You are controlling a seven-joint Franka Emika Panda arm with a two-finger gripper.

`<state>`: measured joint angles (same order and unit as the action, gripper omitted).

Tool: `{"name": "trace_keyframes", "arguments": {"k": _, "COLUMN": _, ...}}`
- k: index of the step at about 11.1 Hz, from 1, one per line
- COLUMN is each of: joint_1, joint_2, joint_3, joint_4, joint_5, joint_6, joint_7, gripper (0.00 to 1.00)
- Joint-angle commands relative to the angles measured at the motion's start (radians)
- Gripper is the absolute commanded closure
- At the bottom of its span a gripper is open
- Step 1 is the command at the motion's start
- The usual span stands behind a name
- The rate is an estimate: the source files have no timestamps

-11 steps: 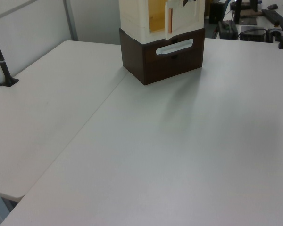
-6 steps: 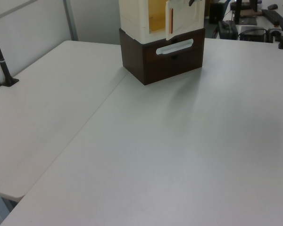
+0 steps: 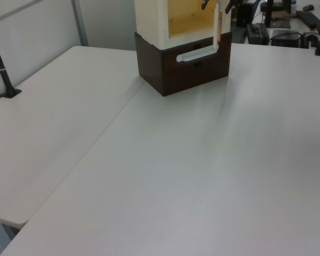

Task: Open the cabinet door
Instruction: 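Pull the gripped door edge outward, swinging the door open on its hinge, then release the door and lift the gripper away from the cabinet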

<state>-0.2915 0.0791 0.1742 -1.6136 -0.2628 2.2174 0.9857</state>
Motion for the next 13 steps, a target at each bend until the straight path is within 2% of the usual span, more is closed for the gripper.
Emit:
{"name": "trace_keyframes", "arguments": {"k": 1, "joint_1": -0.026, "joint_2": -0.087, "joint_3": -0.002, "joint_4": -0.071, "joint_5": 0.085, "joint_6": -0.089, "joint_7": -0.125, "gripper": 0.00}}
{"name": "trace_keyframes", "arguments": {"k": 4, "joint_1": -0.070, "joint_2": -0.119, "joint_3": -0.010, "joint_4": -0.058, "joint_5": 0.132, "joint_6": -0.255, "joint_7": -0.299, "gripper": 0.00}}
{"name": "trace_keyframes", "arguments": {"k": 6, "joint_1": -0.089, "joint_2": -0.124, "joint_3": -0.016, "joint_4": -0.039, "joint_5": 0.137, "joint_6": -0.310, "joint_7": -0.366, "gripper": 0.00}}
{"name": "trace_keyframes", "arguments": {"k": 9, "joint_1": -0.089, "joint_2": -0.122, "joint_3": -0.032, "joint_4": 0.014, "joint_5": 0.229, "joint_6": -0.329, "joint_7": -0.400, "gripper": 0.00}}
{"name": "trace_keyframes", "arguments": {"k": 10, "joint_1": -0.089, "joint_2": -0.122, "joint_3": -0.030, "joint_4": 0.035, "joint_5": 0.234, "joint_6": -0.335, "joint_7": -0.401, "gripper": 0.00}}
{"name": "trace_keyframes", "arguments": {"k": 13, "joint_1": -0.081, "joint_2": -0.114, "joint_3": -0.022, "joint_4": 0.139, "joint_5": 0.295, "joint_6": -0.493, "joint_7": -0.433, "gripper": 0.00}}
